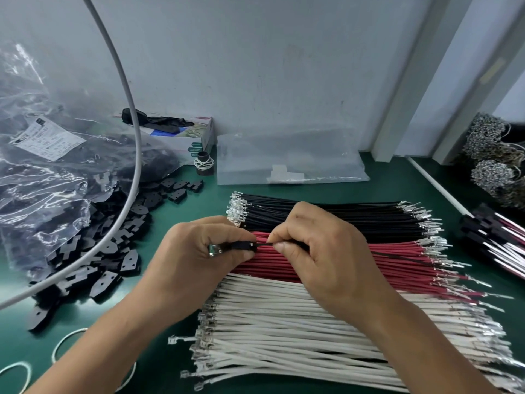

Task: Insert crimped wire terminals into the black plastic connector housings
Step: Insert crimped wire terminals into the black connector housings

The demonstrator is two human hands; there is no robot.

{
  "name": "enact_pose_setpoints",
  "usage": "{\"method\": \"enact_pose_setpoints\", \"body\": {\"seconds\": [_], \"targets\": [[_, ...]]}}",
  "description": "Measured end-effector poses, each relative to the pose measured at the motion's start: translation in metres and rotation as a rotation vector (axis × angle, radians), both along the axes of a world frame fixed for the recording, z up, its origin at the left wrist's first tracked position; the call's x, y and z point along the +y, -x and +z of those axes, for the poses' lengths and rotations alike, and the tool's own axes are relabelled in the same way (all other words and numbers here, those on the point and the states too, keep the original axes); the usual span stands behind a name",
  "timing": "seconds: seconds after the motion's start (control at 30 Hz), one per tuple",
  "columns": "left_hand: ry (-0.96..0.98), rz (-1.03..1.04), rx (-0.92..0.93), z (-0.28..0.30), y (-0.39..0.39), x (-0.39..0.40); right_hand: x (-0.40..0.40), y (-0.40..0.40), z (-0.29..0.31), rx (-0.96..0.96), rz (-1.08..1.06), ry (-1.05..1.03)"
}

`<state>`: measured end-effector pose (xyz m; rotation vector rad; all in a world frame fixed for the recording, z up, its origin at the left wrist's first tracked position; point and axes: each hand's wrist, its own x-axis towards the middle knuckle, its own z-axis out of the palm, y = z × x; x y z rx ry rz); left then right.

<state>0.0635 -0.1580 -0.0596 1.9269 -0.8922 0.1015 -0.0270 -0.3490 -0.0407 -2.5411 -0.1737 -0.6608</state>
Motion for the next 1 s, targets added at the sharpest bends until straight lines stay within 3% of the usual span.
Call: {"method": "enact_pose_setpoints", "body": {"seconds": [0.17, 1.0], "targets": [[0.100, 0.042, 0.081, 0.001, 0.000, 0.000, -0.005, -0.002, -0.005, 0.001, -0.013, -0.138], [0.069, -0.012, 0.061, 0.005, 0.003, 0.001, 0.002, -0.007, -0.014, -0.111, 0.013, -0.033]]}}
